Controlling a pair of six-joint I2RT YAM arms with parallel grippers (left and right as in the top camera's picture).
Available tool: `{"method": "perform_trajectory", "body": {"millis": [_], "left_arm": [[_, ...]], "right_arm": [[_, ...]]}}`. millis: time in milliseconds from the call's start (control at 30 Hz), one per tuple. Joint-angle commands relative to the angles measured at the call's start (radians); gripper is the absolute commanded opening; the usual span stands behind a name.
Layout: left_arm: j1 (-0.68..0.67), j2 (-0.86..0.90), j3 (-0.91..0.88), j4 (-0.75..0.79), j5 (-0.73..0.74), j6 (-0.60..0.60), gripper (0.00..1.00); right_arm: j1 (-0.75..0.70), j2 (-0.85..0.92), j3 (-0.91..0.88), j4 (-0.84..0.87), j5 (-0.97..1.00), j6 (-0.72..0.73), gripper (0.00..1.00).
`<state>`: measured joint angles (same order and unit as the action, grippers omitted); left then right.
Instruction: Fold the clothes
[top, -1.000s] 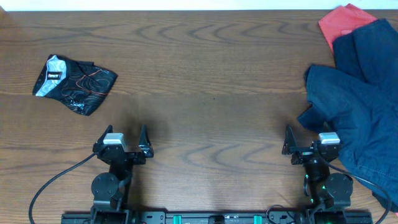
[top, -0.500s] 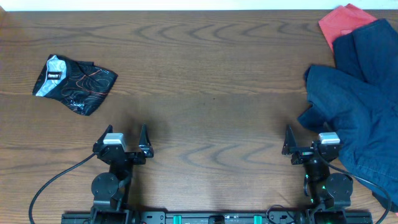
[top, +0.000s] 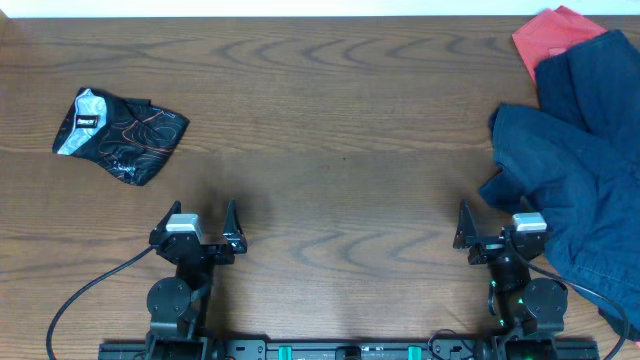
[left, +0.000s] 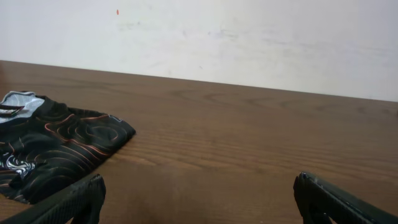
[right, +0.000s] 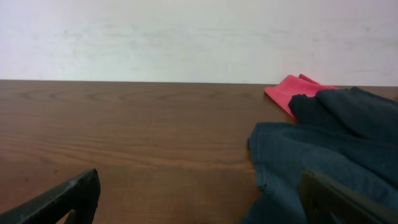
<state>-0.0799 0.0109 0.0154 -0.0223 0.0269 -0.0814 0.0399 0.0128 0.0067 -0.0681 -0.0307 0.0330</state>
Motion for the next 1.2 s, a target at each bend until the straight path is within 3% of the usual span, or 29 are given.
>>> {"method": "perform_trajectory", "body": {"millis": [0,733,1167], "left_arm": [[0.005,-0.005,-0.011,-0.045,-0.010,-0.010,0.98],[0.005,-0.005,-0.011,-0.045,-0.009,-0.010,0.98],[0.005,0.009,0.015,-0.044,-0.012,-0.010,0.98]], "right_arm": [[0.009,-0.005,-0.001,-0.004,-0.003,-0.001,0.99],[0.009,-0.005,-0.001,-0.003,-0.003,0.000,0.99],[0.008,-0.003,0.005,-0.003,0.006,0.108,0.99]]}}
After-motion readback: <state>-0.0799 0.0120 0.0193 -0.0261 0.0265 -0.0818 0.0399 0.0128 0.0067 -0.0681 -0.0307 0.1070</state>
